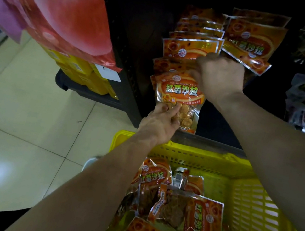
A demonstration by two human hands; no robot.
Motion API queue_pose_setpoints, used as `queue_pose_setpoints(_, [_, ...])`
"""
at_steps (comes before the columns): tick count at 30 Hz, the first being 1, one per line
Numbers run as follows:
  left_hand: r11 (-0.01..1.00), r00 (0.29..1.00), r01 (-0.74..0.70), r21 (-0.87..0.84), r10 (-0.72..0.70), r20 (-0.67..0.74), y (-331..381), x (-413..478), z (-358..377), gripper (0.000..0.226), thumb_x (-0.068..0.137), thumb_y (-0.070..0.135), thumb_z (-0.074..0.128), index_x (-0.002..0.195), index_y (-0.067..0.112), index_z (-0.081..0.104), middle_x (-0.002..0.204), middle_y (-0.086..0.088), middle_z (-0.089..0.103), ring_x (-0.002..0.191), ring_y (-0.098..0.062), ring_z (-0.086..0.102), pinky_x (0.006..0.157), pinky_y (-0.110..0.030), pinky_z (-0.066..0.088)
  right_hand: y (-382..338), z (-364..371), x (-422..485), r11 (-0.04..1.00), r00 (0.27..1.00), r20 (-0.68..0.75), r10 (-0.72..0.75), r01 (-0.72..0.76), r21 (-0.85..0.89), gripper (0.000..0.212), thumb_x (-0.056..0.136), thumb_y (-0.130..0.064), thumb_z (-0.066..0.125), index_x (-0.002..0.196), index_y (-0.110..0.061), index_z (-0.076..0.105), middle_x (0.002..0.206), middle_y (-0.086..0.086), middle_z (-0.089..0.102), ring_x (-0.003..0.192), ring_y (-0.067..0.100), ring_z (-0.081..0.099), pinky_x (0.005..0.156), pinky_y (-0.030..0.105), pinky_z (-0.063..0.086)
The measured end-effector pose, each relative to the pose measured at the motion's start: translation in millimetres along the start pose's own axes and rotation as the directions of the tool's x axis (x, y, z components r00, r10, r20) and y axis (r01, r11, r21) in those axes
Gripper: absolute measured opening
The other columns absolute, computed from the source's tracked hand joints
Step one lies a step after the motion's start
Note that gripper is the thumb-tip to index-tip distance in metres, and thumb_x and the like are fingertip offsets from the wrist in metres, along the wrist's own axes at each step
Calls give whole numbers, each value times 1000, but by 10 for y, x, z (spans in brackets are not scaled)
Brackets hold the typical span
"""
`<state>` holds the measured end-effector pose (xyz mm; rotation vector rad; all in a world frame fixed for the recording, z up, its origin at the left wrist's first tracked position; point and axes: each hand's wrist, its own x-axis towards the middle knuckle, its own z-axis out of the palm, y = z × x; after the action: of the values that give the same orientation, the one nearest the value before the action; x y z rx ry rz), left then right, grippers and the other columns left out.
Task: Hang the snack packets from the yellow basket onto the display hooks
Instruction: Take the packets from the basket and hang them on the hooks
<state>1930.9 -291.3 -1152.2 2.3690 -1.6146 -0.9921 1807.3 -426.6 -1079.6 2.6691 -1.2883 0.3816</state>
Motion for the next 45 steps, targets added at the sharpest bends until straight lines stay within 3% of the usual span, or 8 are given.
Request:
queue_pose_setpoints(5, [1000, 1000, 9, 5, -9, 5, -5, 29, 4, 56, 100, 52, 41, 152, 51, 20, 150, 8, 23, 128, -21, 46, 104, -46, 45, -14, 115, 249, 994, 994, 53, 96, -93, -53, 19, 97, -26, 57, 99, -10, 66, 94, 14, 65, 78, 38, 64, 59, 33, 36])
queue_pose_setpoints(10, [1000, 1000, 8, -12, -8, -2, -6, 57, -30, 56, 99, 50, 44, 151, 52, 25, 147, 8, 27, 127, -22, 45, 105, -46, 45, -18, 171, 203, 984, 984, 40, 175, -173, -51, 29, 96, -34, 57, 110, -10, 64, 109, 17, 60, 87, 40, 63, 59, 35, 36])
queue_pose_setpoints(19, [1000, 1000, -6, -13, 7, 24, 70, -130, -105, 63, 98, 50, 49, 155, 43, 23, 162, 5, 20, 143, -26, 33, 115, -47, 35, -65, -148, -272, 996, 994, 71, 84, -87, 33, 34, 97, -36, 56, 122, -15, 61, 117, 12, 61, 96, 36, 64, 63, 36, 44])
queue_pose_setpoints(27, [1000, 1000, -22, 6, 22, 12, 128, -540, -203, 60, 96, 49, 50, 153, 39, 33, 158, 1, 34, 142, -24, 37, 114, -43, 36, -184, -396, -746, 987, 988, 149, 49, -71, 143, 36, 95, -41, 57, 126, -23, 53, 123, 3, 60, 98, 29, 66, 67, 36, 53])
queue_pose_setpoints(33, [998, 998, -58, 28, 59, -31, 115, -989, -284, 54, 95, 44, 53, 147, 31, 46, 150, -2, 44, 135, -27, 45, 112, -40, 38, -267, -646, -1130, 965, 973, 210, 91, -138, 221, 41, 94, -45, 56, 129, -25, 50, 118, 1, 60, 95, 26, 67, 67, 36, 55])
queue_pose_setpoints(38, [998, 999, -50, 48, 50, -3, 36, -1398, -123, 48, 95, 41, 57, 141, 28, 53, 151, -5, 43, 137, -28, 44, 112, -35, 37, -205, -728, -1723, 945, 939, 316, 139, -221, 240, 29, 96, -40, 51, 122, -27, 54, 114, -3, 60, 95, 24, 66, 70, 37, 55])
queue_pose_setpoints(41, [989, 996, -54, 134, 43, 84, -69, -1545, 172, 46, 93, 45, 58, 138, 32, 54, 146, -5, 48, 133, -29, 48, 107, -35, 40, -156, -550, -2149, 945, 878, 461, 128, -249, 213, 24, 97, -40, 49, 115, -29, 58, 114, -2, 60, 99, 27, 64, 74, 36, 52])
queue_pose_setpoints(45, [977, 976, -54, 208, 7, 218, -285, -1579, 642, 53, 92, 48, 60, 142, 34, 50, 146, -7, 50, 129, -31, 52, 104, -37, 45, -164, -69, -2684, 938, 615, 788, 36, -291, 185, 32, 95, -46, 53, 120, -27, 61, 122, 5, 63, 110, 27, 60, 85, 35, 51])
